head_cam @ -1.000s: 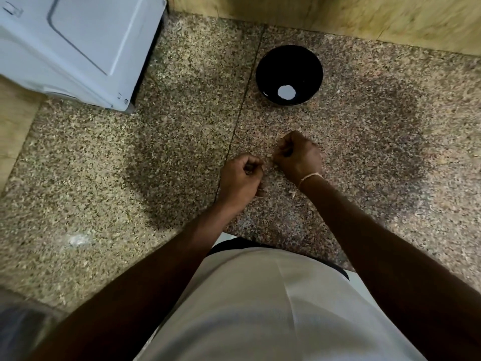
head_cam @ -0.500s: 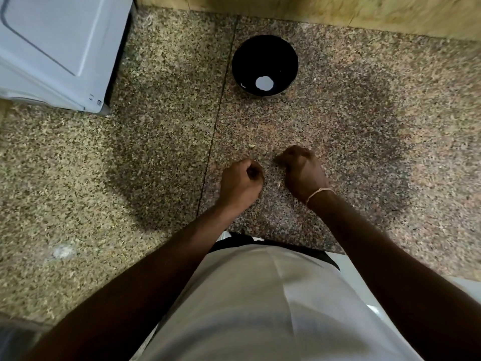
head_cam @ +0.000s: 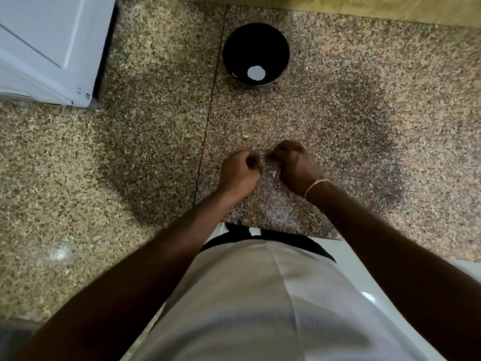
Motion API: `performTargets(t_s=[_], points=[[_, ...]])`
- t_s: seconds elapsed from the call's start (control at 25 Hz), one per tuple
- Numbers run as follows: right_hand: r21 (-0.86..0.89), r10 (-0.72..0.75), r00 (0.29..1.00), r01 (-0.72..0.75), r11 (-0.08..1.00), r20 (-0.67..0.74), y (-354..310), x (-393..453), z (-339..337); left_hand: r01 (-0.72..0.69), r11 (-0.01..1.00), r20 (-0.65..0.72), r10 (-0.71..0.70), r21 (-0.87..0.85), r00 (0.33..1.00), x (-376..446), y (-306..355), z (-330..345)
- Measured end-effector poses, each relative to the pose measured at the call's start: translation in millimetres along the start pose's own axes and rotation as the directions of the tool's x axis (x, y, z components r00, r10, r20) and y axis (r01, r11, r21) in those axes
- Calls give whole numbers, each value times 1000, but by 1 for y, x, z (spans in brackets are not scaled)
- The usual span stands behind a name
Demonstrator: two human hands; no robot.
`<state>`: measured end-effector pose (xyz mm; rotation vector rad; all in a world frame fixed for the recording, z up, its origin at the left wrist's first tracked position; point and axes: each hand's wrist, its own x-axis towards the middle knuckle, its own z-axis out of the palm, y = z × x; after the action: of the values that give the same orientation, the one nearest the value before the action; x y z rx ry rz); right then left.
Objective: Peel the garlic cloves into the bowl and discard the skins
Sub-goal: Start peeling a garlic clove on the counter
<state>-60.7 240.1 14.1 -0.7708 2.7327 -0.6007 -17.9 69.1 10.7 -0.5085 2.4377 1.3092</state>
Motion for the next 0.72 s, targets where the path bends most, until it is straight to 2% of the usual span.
performTargets(t_s=[0.08,0.16,0.24,0.32,0.4,0.56,0.64,0.72], points=[[20,95,993,-94,995,-74,9,12,-7,-22,999,10,22,-32,1000,6,3,-2],[-27,129,989,-131,991,-75,12,16,-10,-43,999,-6,43,-11,999,10,8,-4],[-89,38,999,-36,995,26,2,8,-6,-41,999,-20,42,18,999,13,11,-5],[-33,-28,997,31,999,72,-7,3,-3,-25,1000,-18,26,13,1000,16,10,-4],[-6,9,1000,-9,1000,-1,-3,17,-8,-21,1000,-17,21,4,1000,19,10,-2],[19,205,968,-204,979,-147,18,71,-26,-18,998,-43,16,-53,999,25,19,-5],[-20,200,973,-203,979,-116,26,95,-31,-37,997,-51,34,-62,998,28,22,-7],[-131,148,989,-150,980,-26,29,105,-30,-43,997,-63,39,-70,997,29,22,-9]])
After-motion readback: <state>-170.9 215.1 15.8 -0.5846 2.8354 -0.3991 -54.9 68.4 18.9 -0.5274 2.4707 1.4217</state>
